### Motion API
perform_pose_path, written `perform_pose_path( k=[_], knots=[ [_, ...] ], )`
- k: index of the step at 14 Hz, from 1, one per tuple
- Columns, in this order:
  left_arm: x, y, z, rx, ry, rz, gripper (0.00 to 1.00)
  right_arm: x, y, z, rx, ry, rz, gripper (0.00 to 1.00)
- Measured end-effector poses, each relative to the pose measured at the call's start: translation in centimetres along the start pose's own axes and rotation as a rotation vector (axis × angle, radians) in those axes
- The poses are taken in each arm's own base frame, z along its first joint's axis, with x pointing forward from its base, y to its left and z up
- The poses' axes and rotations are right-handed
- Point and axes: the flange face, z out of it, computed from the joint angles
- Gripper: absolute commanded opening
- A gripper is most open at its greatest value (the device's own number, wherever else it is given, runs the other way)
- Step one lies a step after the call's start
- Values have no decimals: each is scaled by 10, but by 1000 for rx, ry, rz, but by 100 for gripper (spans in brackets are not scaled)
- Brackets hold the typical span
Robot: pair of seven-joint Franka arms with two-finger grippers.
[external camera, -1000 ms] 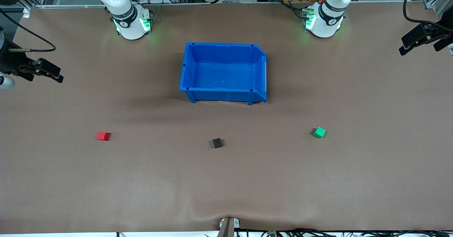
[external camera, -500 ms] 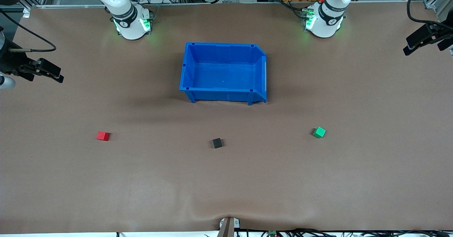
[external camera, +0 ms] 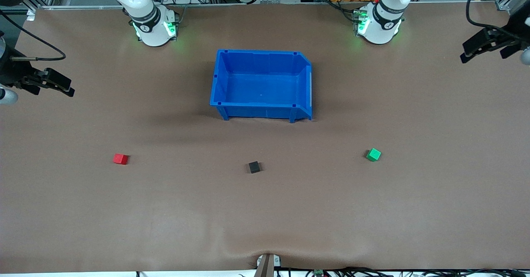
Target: Attach green and red cubes to black cube
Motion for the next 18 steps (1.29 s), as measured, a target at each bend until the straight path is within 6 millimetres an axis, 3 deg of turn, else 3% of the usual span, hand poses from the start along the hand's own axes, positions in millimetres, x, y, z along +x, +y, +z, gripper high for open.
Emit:
perform_pose_path(
  k=[6,10,14,18],
  knots=[
    [3,15,44,16,-80,27,100,0,0,0,0,0,0,100],
    [9,45,76,18,-54,81,100,0,1,0,0,0,1,100],
    [18,72,128,15,-54,130,100,0,-2,0,1,1,-3,100],
    [37,94,192,-11,-37,170,100,4,-1,10,2,-15,-1,100]
  ],
)
